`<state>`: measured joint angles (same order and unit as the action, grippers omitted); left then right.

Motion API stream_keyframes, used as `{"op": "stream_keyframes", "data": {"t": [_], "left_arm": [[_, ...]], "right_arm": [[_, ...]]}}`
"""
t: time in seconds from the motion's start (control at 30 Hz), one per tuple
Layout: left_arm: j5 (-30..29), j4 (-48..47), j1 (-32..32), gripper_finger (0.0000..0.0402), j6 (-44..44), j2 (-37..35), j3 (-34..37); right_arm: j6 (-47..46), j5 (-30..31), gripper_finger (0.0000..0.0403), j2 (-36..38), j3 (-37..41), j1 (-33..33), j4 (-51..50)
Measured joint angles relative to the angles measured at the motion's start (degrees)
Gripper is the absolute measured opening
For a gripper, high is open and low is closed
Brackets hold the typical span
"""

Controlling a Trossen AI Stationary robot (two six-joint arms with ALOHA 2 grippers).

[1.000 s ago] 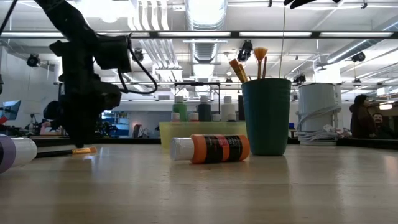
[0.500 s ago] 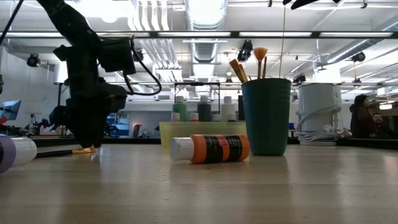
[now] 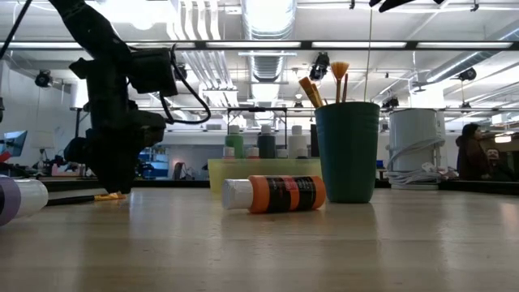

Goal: Pick & Place Paint Supplies
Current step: Put the gold paint brush into the green cup

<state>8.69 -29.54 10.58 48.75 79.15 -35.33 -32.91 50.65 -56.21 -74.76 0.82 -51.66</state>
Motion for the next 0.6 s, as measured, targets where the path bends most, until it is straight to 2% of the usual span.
{"op": "stream_keyframes", "data": {"t": [0.43, 0.6], "left_arm": [[1.0, 0.6, -0.3, 0.0052, 1.6, 0.2, 0.1], [4.3, 1.5, -0.6, 0.0009, 1.9, 0.3, 0.2]], "right_arm": [[0.1, 0.1, 0.0101, 0.0, 0.0, 0.0, 0.0], [0.1, 0.1, 0.0089, 0.0, 0.0, 0.0, -0.2]]}}
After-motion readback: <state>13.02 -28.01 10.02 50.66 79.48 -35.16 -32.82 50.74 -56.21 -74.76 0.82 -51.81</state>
